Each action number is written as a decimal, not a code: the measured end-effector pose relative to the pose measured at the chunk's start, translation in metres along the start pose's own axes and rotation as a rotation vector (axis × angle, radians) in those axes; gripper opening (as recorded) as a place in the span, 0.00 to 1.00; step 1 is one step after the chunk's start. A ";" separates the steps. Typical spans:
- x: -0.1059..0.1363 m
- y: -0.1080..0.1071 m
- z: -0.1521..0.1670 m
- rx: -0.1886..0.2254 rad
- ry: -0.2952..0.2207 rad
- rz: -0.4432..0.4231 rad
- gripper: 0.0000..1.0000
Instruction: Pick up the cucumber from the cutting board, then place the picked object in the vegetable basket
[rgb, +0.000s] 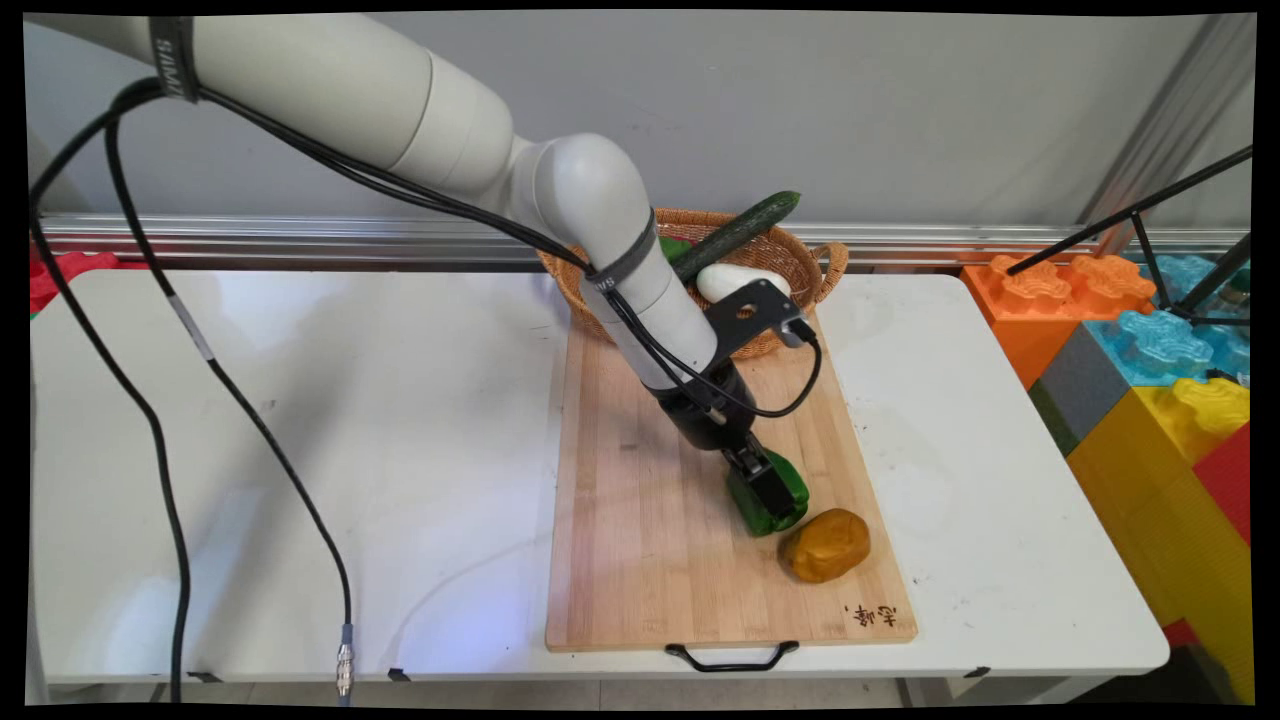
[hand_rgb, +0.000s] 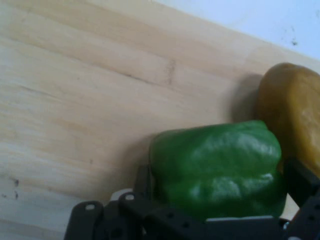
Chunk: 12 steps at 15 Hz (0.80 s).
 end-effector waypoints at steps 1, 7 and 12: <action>0.000 0.000 0.002 0.000 0.002 -0.002 1.00; 0.001 0.001 -0.004 0.015 0.004 0.021 0.00; 0.008 0.007 -0.038 0.051 0.027 0.030 0.00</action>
